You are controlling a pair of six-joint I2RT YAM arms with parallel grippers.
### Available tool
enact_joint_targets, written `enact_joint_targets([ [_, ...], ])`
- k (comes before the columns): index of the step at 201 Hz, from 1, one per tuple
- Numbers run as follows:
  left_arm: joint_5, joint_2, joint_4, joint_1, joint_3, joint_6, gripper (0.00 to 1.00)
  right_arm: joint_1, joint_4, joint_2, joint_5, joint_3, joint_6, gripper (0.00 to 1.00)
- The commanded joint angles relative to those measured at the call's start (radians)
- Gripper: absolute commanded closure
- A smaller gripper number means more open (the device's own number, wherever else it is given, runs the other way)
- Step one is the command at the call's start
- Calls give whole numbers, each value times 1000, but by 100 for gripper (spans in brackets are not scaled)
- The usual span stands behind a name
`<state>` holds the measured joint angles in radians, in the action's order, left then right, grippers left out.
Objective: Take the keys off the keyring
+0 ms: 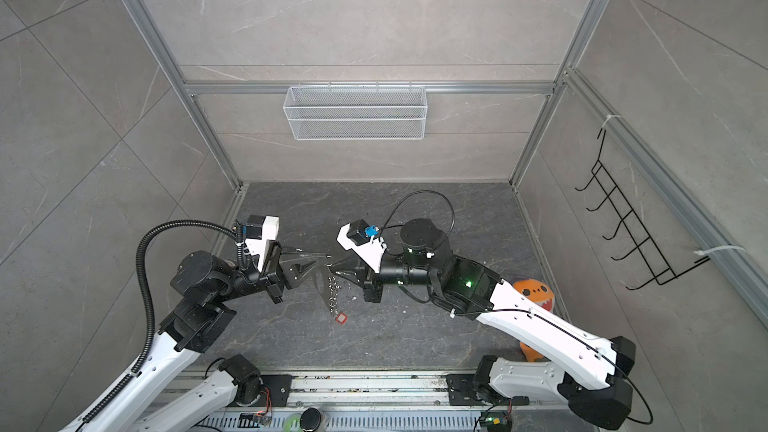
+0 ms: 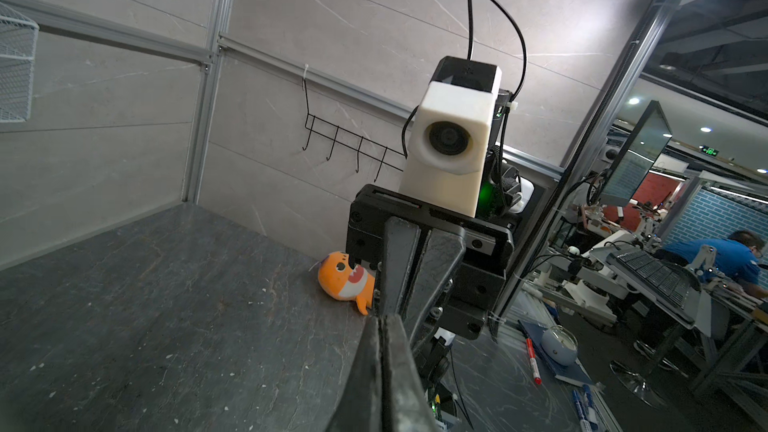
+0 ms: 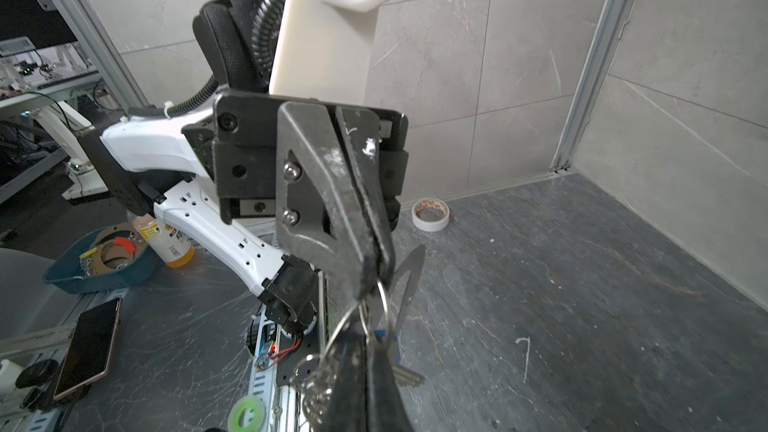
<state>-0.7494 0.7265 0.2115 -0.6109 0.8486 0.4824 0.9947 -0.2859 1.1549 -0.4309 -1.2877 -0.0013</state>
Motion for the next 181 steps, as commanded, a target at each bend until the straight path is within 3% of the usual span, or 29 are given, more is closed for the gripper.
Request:
enact_joint_targets([
  [1,-21,-27,2,-2,68,-54,100,9,-111,-24,15,-39,-39,100],
  [70,-56,-16,-72,-2,110,-81,100,9,-195,-14,-19,-93,-68,100],
  [117,-83,-14,-51,-3,107,-72,100,9,-129,-51,-2,-64,-54,63],
  [155,-124,-4,-43,-2,108,-70,100,-2,16,-87,38,2,17,56],
  [181,-118,-7,-40,-2,102,-69,100,-59,111,-61,-100,17,111,53],
])
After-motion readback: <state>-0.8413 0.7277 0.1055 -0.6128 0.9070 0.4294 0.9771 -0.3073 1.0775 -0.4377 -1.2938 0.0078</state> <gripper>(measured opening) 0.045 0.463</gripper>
